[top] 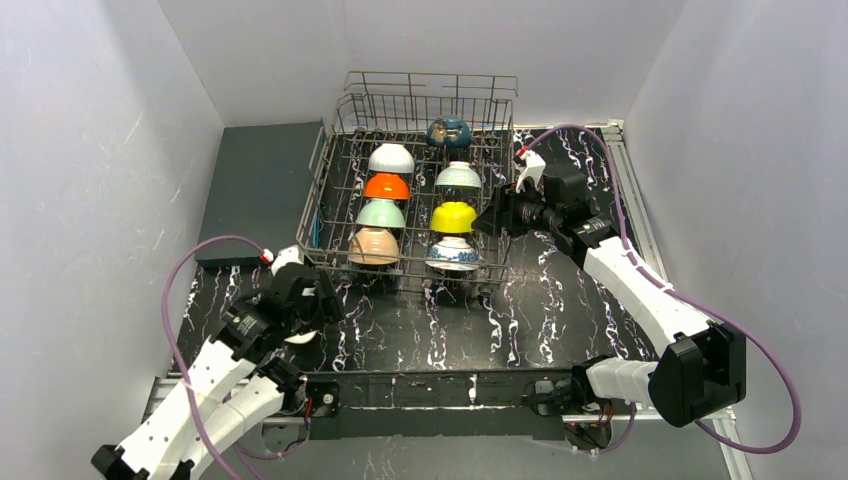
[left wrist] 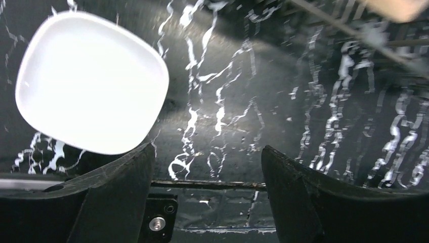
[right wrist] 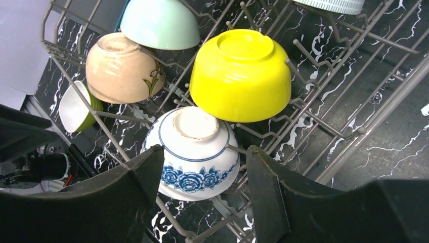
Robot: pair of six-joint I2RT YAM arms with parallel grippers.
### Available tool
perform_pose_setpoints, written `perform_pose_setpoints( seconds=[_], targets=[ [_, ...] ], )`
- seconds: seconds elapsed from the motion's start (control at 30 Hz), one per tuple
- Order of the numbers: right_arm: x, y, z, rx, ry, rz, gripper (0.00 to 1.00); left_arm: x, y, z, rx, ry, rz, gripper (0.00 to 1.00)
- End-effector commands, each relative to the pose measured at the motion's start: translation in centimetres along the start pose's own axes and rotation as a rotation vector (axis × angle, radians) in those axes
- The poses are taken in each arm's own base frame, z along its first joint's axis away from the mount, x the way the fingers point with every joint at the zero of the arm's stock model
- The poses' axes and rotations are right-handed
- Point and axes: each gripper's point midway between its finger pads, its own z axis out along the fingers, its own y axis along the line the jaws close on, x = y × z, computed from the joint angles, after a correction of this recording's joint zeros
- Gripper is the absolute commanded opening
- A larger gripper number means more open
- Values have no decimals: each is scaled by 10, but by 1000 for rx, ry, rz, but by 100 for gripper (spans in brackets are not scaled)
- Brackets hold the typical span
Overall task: Load the bowls into the dish rack
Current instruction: Adjust the bowl in the dish rack, then pick up the bowl from the center of the board.
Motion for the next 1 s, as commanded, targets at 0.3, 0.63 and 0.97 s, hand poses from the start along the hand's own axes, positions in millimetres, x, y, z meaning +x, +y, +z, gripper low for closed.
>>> perform_pose_setpoints(
  seconds=[0.3, 0.63, 0.97],
  targets=[
    [-8, 8, -7, -38, -48, -15, 70, 33, 33, 61, -327, 144, -41, 67],
    [-9, 7, -7, -38, -49, -21, 70, 20, 44, 59, -345, 63, 14, 65],
    [-10, 7, -7, -45, -52, -24, 70, 1, 52, 46, -330, -46, 71, 63]
  ],
)
